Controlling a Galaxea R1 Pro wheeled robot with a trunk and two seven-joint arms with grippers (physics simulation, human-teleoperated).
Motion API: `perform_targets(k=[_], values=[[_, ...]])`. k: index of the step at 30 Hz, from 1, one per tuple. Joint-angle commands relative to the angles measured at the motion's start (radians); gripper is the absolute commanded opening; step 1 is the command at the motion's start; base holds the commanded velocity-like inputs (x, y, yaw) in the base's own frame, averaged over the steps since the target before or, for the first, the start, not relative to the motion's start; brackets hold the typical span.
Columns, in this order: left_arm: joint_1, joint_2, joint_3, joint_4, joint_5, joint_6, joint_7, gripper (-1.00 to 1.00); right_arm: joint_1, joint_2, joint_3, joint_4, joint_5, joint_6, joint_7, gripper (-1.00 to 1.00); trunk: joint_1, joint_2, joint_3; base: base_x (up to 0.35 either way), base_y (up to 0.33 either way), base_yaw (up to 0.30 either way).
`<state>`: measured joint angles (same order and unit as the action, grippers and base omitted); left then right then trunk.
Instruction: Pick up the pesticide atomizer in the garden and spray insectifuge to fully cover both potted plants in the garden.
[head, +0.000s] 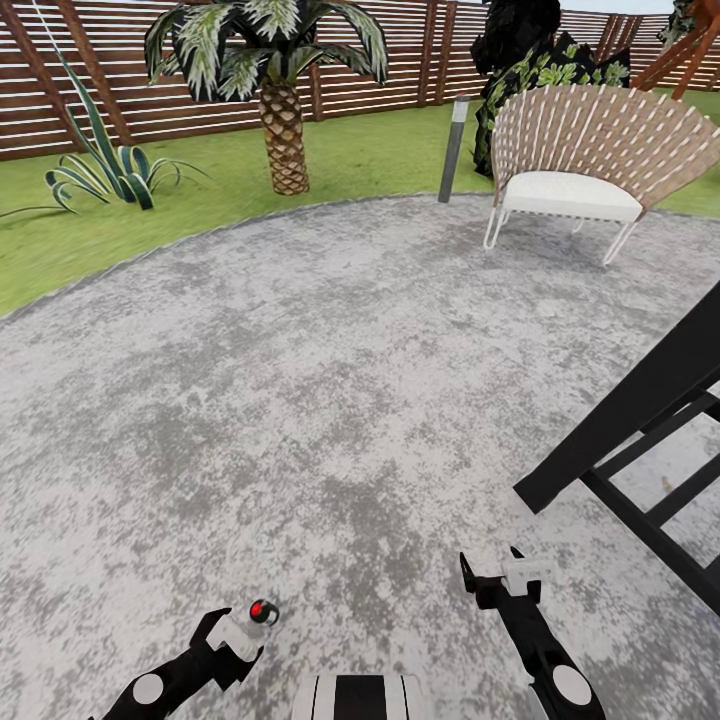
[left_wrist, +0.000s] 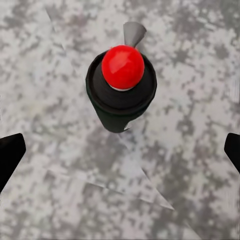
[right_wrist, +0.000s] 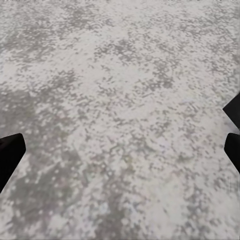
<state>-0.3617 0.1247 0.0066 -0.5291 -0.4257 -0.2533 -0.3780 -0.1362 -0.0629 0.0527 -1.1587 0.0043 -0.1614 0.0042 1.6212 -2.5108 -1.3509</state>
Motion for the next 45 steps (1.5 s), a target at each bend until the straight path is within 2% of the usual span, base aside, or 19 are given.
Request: perform_targets(k=[1, 34, 36, 45], values=[[0.0, 0.0, 0.001, 0.0, -0.008, -0.006, 0.0, 1.0, 0.0, 0.0, 0.001, 0.0, 0.0, -0.003, 0.0, 1.0, 0.0, 0.0, -0.001, 0.034, -0.015, 0.0], [0.001, -0.003, -0.005, -0.002, -0.014, -0.005, -0.002, 1.0, 0.0, 0.0, 0.001, 0.001, 0.0, -0.003, 0.0, 1.0, 0.0, 0.0, -0.003, 0.02, -0.01, 0.0], [0.001, -0.002, -0.005, -0.002, -0.014, -0.005, -0.002, 1.0, 0.0, 0.0, 0.001, 0.001, 0.0, -0.003, 0.0, 1.0, 0.0, 0.0, -0.006, 0.0, 0.0, 0.0], [0.001, 0.002, -0.008, -0.002, -0.015, -0.006, -0.001, 1.0, 0.0, 0.0, 0.001, 0.001, 0.0, -0.003, 0.0, 1.0, 0.004, -0.002, -0.055, 0.0, 0.0, 0.0]])
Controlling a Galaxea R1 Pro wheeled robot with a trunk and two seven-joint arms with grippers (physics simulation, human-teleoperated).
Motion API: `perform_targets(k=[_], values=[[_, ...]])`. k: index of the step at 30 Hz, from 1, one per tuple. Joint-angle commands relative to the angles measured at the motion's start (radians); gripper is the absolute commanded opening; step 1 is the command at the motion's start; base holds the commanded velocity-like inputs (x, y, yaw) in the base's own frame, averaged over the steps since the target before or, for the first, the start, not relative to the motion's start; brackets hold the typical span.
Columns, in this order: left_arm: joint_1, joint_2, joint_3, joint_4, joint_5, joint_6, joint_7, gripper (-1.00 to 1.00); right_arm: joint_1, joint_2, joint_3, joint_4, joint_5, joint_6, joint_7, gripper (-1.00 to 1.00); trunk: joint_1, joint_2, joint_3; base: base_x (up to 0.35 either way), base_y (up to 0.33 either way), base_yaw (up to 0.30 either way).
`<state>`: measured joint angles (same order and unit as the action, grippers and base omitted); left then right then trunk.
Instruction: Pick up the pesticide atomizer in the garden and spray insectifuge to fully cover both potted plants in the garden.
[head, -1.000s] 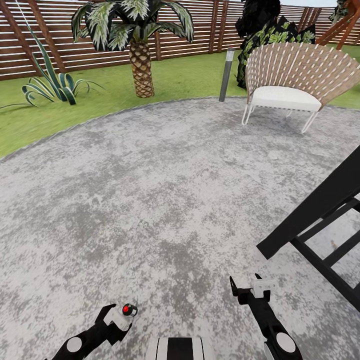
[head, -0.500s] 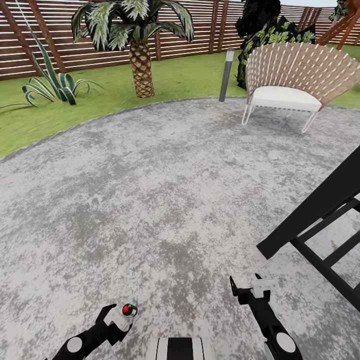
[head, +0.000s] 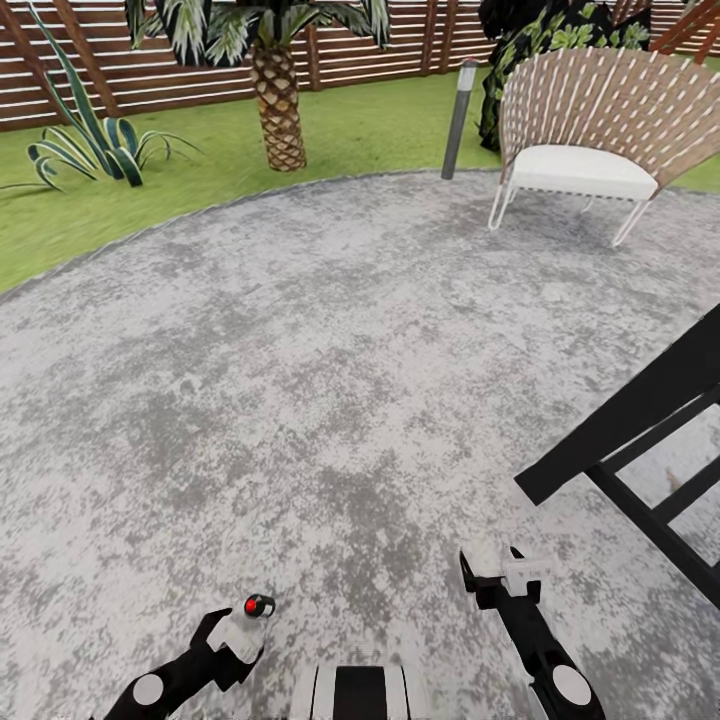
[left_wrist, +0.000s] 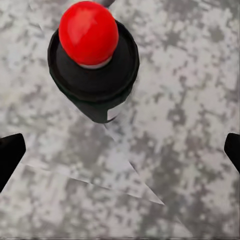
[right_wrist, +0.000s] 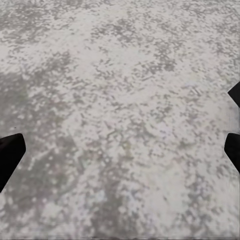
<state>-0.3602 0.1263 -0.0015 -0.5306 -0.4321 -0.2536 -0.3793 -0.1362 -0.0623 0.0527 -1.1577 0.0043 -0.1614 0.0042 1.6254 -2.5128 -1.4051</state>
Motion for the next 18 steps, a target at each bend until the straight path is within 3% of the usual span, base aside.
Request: perform_targets(k=[1, 12, 18], values=[[0.0, 0.001, 0.0, 0.0, -0.008, -0.006, 0.0, 1.0, 0.0, -0.001, 0.001, 0.0, 0.0, -0.003, 0.0, 1.0, 0.0, 0.0, -0.006, 0.0, 0.0, 0.0], [0.001, 0.008, -0.002, 0.0, -0.016, -0.007, -0.002, 1.0, 0.0, -0.001, 0.001, 0.001, 0.0, -0.003, 0.0, 1.0, 0.0, 0.0, -0.015, 0.0, 0.0, 0.0], [-0.001, 0.016, -0.002, -0.056, -0.079, -0.006, -0.009, 1.0, 0.0, -0.001, 0.001, 0.003, 0.002, -0.003, 0.0, 1.0, 0.0, 0.0, -0.015, 0.0, 0.0, 0.0]])
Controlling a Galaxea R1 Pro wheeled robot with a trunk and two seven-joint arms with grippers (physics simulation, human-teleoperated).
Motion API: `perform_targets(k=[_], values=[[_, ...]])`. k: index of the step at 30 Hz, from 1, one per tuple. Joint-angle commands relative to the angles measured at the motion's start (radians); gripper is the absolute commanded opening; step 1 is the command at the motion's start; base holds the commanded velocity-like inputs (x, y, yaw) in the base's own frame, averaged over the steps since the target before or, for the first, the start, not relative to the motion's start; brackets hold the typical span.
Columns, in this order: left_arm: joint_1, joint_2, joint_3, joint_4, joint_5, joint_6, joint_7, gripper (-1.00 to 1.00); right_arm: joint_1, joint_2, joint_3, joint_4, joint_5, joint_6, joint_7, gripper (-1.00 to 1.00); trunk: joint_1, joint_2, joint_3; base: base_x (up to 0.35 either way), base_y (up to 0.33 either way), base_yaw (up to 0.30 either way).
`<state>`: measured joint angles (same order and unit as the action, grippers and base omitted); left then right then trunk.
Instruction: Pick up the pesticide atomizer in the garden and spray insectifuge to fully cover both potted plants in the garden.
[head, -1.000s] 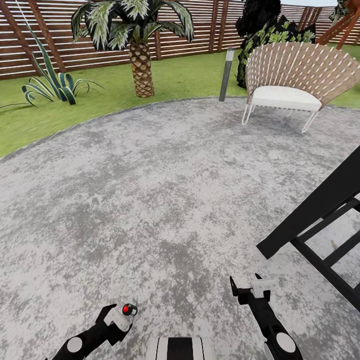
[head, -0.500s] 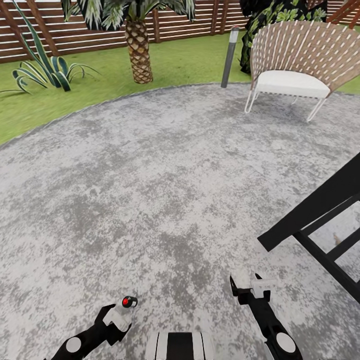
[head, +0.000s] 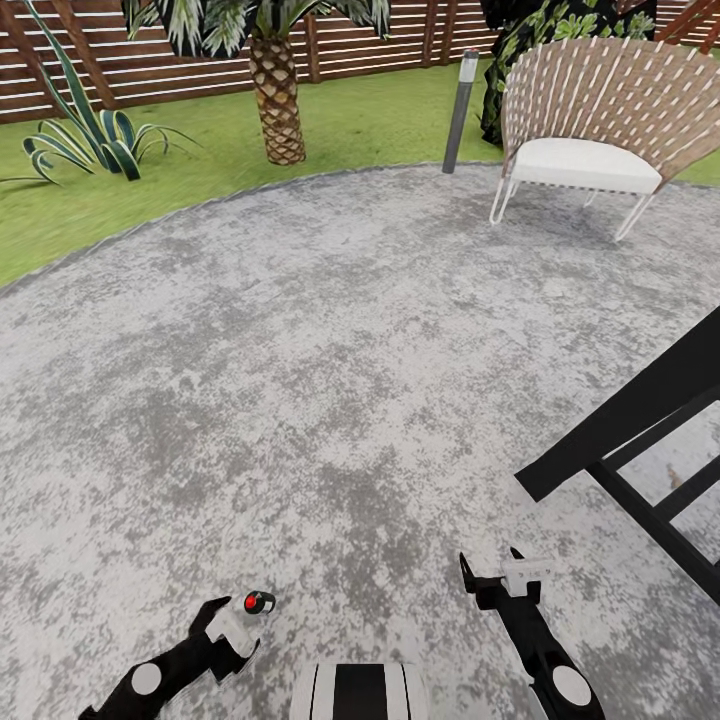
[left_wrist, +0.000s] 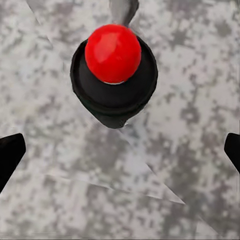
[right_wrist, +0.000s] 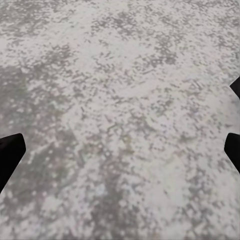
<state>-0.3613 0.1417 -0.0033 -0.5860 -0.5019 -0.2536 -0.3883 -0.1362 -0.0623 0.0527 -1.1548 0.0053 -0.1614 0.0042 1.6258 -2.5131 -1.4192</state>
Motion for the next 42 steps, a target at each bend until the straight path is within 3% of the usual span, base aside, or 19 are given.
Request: perform_targets(k=[1, 7, 19, 42], values=[[0.0, 0.003, 0.0, -0.017, -0.019, -0.006, -0.001, 1.0, 0.0, -0.001, 0.001, 0.001, 0.001, -0.003, 0.0, 1.0, 0.0, 0.0, -0.001, 0.0, 0.0, 0.0], [0.0, 0.016, 0.0, -0.048, -0.039, -0.004, -0.007, 1.0, 0.0, -0.001, 0.001, 0.001, 0.001, -0.003, 0.0, 1.0, 0.0, 0.0, -0.001, 0.0, 0.0, 0.0], [0.001, 0.011, -0.001, -0.036, -0.079, -0.004, -0.007, 1.0, 0.0, -0.001, 0.001, 0.001, 0.001, -0.003, 0.0, 1.0, 0.0, 0.0, -0.001, 0.0, 0.0, 0.0], [0.002, 0.005, -0.001, -0.035, -0.08, -0.004, -0.006, 1.0, 0.0, -0.001, 0.001, 0.001, 0.001, -0.003, 0.0, 1.0, 0.0, 0.0, -0.001, 0.038, -0.011, 0.0]])
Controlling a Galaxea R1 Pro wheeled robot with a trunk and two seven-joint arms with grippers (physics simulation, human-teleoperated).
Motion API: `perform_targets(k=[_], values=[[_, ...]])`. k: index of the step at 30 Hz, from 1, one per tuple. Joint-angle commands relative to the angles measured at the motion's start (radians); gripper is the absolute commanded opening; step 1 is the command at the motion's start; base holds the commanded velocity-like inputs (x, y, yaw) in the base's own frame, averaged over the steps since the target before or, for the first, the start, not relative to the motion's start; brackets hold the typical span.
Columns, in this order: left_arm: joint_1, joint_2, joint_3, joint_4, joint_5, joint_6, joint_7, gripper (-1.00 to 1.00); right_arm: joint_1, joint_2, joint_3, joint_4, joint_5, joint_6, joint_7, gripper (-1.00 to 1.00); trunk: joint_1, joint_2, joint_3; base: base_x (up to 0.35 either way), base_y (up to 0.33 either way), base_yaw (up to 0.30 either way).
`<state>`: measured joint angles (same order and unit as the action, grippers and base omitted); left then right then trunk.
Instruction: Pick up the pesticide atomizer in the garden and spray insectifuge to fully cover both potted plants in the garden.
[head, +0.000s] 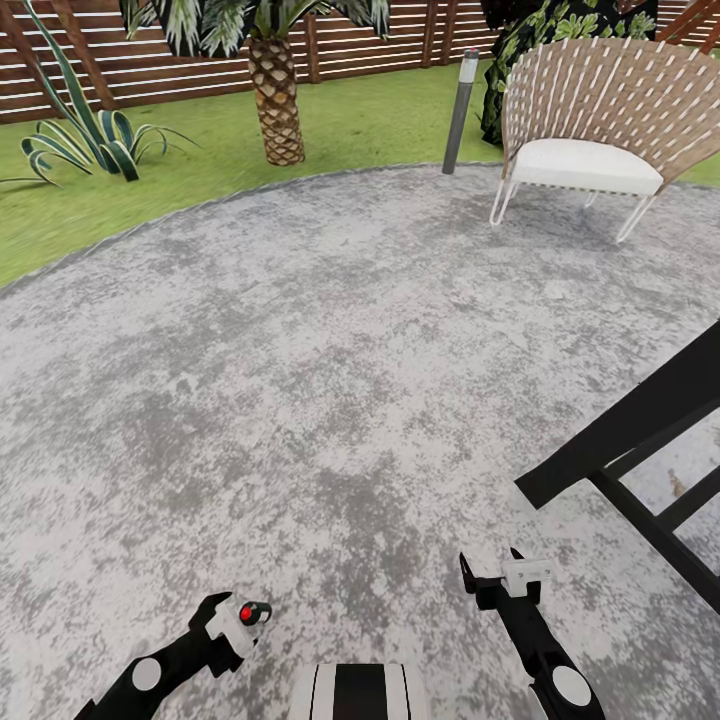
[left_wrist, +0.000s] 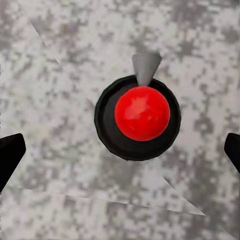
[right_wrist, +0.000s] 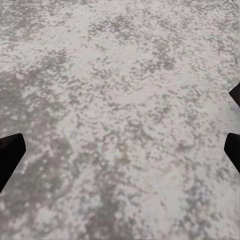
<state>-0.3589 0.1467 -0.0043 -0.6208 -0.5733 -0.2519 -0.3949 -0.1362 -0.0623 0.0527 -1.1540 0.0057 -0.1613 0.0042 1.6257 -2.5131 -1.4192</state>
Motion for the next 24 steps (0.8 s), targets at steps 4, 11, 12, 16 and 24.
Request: perform_targets(k=[4, 11, 12, 16, 24], values=[[0.001, 0.002, 0.0, 0.0, -0.009, -0.006, 0.001, 1.0, 0.0, -0.001, 0.001, 0.0, 0.0, -0.003, 0.0, 1.0, 0.0, 0.0, -0.001, 0.022, -0.015, 0.0], [0.005, -0.003, -0.001, 0.0, -0.011, -0.003, 0.002, 1.0, 0.0, -0.001, 0.001, 0.001, 0.0, -0.003, 0.0, 1.0, 0.0, 0.0, -0.001, 0.003, -0.002, 0.0], [0.006, -0.003, -0.002, -0.001, -0.011, -0.003, 0.002, 1.0, 0.0, -0.001, 0.001, 0.001, 0.0, -0.003, 0.0, 1.0, 0.0, 0.0, -0.001, 0.0, 0.0, 0.0], [0.006, -0.003, -0.001, -0.002, -0.01, -0.003, 0.001, 1.0, 0.0, -0.001, 0.001, 0.001, 0.0, -0.003, 0.0, 1.0, 0.0, 0.0, -0.001, 0.0, 0.0, 0.0], [0.004, -0.001, 0.0, -0.006, -0.011, -0.002, 0.001, 1.0, 0.0, -0.001, 0.001, 0.002, 0.0, -0.003, 0.0, 1.0, 0.002, -0.001, -0.024, 0.0, 0.0, 0.0]])
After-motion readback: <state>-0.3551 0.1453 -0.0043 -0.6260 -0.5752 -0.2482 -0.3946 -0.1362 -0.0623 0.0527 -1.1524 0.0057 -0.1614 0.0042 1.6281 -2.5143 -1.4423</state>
